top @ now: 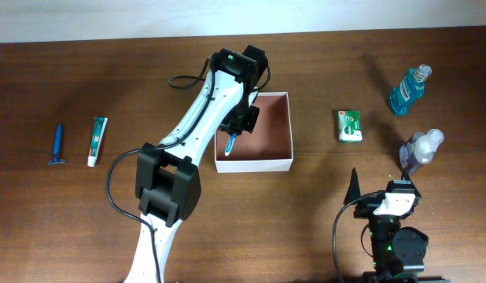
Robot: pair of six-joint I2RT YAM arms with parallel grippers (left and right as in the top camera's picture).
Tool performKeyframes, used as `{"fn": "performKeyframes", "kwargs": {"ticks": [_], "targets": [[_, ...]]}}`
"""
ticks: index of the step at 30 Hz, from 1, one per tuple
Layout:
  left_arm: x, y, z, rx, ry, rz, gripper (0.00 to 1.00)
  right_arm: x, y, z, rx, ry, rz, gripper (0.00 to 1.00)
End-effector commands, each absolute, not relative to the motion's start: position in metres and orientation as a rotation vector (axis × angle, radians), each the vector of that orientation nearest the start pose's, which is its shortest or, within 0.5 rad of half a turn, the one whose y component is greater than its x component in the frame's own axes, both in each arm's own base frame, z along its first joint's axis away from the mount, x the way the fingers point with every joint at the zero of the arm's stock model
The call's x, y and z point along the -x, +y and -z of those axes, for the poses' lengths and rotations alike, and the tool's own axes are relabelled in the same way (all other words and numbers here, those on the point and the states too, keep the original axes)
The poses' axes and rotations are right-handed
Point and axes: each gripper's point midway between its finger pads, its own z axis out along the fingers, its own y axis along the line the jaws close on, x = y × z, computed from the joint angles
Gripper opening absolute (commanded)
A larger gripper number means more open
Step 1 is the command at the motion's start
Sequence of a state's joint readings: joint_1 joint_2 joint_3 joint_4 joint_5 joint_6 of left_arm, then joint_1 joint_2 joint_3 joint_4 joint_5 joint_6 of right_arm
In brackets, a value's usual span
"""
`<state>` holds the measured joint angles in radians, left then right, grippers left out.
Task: Pack container
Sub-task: 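Lower the toothbrush into the box with the left gripper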
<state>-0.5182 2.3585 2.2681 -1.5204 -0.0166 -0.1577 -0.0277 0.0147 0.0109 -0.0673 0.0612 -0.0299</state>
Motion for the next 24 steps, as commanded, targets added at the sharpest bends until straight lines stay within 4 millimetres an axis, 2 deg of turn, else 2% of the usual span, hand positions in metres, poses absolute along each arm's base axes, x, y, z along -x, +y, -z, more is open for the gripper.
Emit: {"fn": "performKeyframes", "kwargs": {"ticks": [1, 24], "targets": [[-0.3892, -0.2182, -0.0893, -0.570, 3.122, -0.070, 0.01, -0.2457, -0.0156, -0.1561, -0.040, 1.648, 0.089, 0.98], [-0.3921, -0.2230, -0.0891, -0.554, 3.112, -0.036, 0.02, -0.2457, -0.0156, -0.1561, -0.040, 1.648, 0.089, 0.98]]}}
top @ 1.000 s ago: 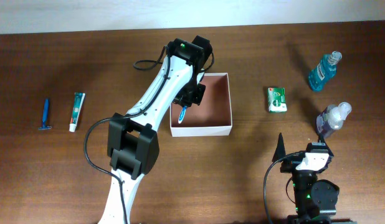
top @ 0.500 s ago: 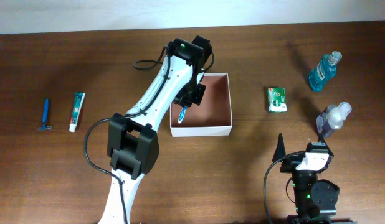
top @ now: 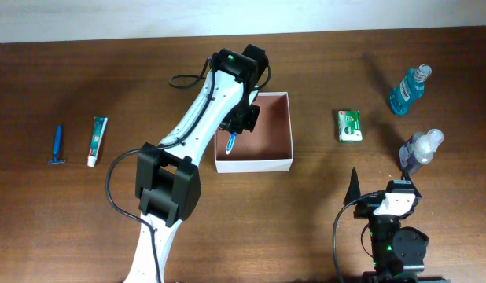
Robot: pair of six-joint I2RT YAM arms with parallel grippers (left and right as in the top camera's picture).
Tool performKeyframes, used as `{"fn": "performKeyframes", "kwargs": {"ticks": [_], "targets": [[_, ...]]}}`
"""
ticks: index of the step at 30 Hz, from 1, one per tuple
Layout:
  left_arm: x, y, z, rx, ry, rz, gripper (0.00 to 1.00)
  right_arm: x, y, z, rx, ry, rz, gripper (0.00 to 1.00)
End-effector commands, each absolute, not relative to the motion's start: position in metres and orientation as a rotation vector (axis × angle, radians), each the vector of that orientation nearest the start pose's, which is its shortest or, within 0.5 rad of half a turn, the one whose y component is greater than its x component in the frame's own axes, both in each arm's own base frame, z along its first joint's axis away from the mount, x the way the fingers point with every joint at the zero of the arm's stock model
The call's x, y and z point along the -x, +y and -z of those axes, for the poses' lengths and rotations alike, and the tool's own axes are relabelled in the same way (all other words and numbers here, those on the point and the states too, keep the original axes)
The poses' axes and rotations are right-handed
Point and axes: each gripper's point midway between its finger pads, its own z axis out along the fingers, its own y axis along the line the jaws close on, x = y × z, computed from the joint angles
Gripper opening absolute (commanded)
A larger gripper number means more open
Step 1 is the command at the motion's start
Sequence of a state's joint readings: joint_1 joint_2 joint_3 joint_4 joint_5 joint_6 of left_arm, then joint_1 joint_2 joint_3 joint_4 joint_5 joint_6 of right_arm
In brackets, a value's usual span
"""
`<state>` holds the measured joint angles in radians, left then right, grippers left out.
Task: Pack container
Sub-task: 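Lower the toothbrush into the box with the left gripper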
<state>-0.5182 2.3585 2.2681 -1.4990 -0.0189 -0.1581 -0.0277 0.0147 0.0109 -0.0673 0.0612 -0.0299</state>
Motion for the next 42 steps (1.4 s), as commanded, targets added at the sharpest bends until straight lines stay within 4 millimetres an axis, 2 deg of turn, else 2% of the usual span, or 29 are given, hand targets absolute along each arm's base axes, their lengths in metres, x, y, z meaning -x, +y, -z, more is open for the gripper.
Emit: {"fn": "performKeyframes", "kwargs": {"ticks": [1, 33, 39, 42], "targets": [[-0.3912, -0.2225, -0.0891, -0.555, 3.116, -0.039, 0.01, -0.2457, -0.0156, -0.1562, -0.040, 1.647, 0.089, 0.98], [-0.3854, -0.2193, -0.0894, -0.562, 3.140, -0.055, 0.02, -0.2457, -0.0156, -0.1561, -0.040, 1.648, 0.089, 0.98], [-0.3839, -0.2185, -0.0895, -0.700, 3.120, -0.055, 0.02, -0.2457, -0.0156, -0.1561, -0.040, 1.648, 0.089, 0.98], [-0.3838, -0.2185, -0.0895, -0.703, 3.120, -0.054, 0.01, -0.2457, -0.0156, -0.1561, -0.040, 1.648, 0.089, 0.98]]}}
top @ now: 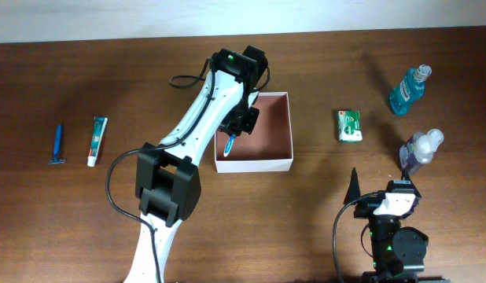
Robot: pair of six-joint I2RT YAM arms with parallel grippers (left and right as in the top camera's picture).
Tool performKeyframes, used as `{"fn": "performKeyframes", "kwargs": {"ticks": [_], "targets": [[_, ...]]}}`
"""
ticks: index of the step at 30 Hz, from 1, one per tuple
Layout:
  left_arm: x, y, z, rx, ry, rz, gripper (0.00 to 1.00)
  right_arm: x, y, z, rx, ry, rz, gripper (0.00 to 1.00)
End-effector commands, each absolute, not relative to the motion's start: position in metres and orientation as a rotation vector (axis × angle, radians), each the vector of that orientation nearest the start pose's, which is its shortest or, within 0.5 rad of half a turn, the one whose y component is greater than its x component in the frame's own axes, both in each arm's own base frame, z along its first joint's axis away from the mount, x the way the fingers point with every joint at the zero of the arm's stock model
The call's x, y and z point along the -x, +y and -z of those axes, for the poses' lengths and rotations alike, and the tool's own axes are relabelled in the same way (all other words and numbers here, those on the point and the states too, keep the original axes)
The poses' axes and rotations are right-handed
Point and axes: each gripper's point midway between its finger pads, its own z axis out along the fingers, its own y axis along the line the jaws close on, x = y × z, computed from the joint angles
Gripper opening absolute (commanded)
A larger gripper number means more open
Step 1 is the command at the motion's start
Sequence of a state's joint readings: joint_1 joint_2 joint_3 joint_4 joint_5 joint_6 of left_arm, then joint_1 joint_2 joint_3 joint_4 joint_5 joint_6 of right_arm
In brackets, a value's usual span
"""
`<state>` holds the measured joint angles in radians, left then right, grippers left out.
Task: Pack container
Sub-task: 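Lower the toothbrush into the box with the left gripper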
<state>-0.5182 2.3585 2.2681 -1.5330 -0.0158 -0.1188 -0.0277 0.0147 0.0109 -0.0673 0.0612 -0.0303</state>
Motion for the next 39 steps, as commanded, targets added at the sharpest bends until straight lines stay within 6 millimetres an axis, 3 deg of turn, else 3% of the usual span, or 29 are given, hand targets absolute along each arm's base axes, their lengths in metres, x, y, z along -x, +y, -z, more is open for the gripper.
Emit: {"fn": "performKeyframes", "kwargs": {"ticks": [1, 18, 29, 39], "targets": [[-0.384, -0.218, -0.089, -0.703, 3.120, -0.054, 0.01, -0.246, -0.016, -0.156, -0.040, 1.648, 0.089, 0.98], [-0.391, -0.221, -0.088, -0.687, 3.089, -0.050, 0.01, -0.246, -0.016, -0.156, -0.040, 1.648, 0.089, 0.98], [-0.397, -0.225, -0.087, -0.858, 3.023, -0.038, 0.02, -0.246, -0.016, -0.156, -0.040, 1.648, 0.089, 0.98], [-0.397, -0.224, -0.076, -0.868, 3.043, -0.047, 0.02, -0.246, -0.016, -0.156, -0.040, 1.648, 0.089, 0.98]]}}
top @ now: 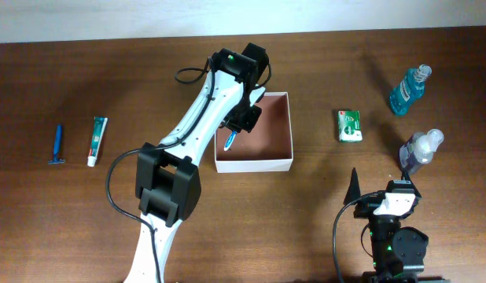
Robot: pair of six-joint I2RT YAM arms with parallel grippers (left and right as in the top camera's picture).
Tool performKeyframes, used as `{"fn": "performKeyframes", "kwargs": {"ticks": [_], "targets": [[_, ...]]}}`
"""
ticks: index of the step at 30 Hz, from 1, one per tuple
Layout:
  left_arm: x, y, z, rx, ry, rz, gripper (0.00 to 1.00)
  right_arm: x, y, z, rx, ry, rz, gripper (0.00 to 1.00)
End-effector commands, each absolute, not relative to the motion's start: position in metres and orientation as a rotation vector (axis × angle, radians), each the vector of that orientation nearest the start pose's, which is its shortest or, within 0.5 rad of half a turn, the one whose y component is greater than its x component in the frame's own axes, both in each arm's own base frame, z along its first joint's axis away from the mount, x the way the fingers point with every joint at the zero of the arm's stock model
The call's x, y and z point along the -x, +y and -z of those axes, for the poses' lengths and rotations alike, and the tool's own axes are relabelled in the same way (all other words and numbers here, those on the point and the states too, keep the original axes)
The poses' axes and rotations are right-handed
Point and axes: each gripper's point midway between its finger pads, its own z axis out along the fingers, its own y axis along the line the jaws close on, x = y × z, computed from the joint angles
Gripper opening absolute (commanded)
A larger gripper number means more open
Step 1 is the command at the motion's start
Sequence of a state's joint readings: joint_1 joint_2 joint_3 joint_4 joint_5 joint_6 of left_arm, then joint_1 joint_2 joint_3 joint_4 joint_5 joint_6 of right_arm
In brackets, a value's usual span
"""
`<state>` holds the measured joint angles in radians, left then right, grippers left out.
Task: Pack container
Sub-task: 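Lower the toothbrush into the box with the left gripper, then open the left gripper to release the toothbrush in the box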
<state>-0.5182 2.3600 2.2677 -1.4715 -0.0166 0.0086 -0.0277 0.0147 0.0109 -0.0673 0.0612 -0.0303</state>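
A white box with a brown inside (255,164) stands mid-table. My left arm reaches over its left wall, with the left gripper (242,121) low over the box's left side. A blue and white toothbrush (229,141) sticks out from under the gripper and appears held, its free end inside the box by the left wall. The right gripper (355,185) is parked at the front right, far from the box; whether it is open or shut does not show.
A blue razor (57,145) and a toothpaste tube (97,140) lie at the far left. Right of the box are a green packet (351,125), a teal mouthwash bottle (407,89) and a purple-tinted bottle (420,151).
The left wrist has shifted slightly up and right over the box. The toothbrush end has moved with it, and less of it shows. The right arm has not moved.
At every earlier moment my left gripper hung over the box's left side with the toothbrush under it, its end dipping a little lower by the last one. Now it sits slightly higher. Everything else on the table stayed put.
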Motion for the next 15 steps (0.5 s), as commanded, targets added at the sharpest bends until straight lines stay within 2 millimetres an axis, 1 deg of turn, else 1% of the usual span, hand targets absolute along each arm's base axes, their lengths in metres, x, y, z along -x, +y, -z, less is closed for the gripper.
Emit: {"fn": "performKeyframes", "kwargs": {"ticks": [1, 4, 7, 15], "targets": [[-0.396, -0.224, -0.073, -0.870, 3.050, -0.050, 0.02, -0.246, -0.016, -0.156, -0.040, 1.648, 0.089, 0.98], [-0.393, -0.223, -0.059, -0.881, 3.087, -0.066, 0.01, -0.246, -0.016, -0.156, -0.040, 1.648, 0.089, 0.98], [-0.391, -0.221, -0.050, -0.889, 3.113, -0.077, 0.02, -0.246, -0.016, -0.156, -0.040, 1.648, 0.089, 0.98], [-0.387, -0.219, -0.048, -0.895, 3.134, -0.087, 0.02, -0.246, -0.016, -0.156, -0.040, 1.647, 0.089, 0.98]]}}
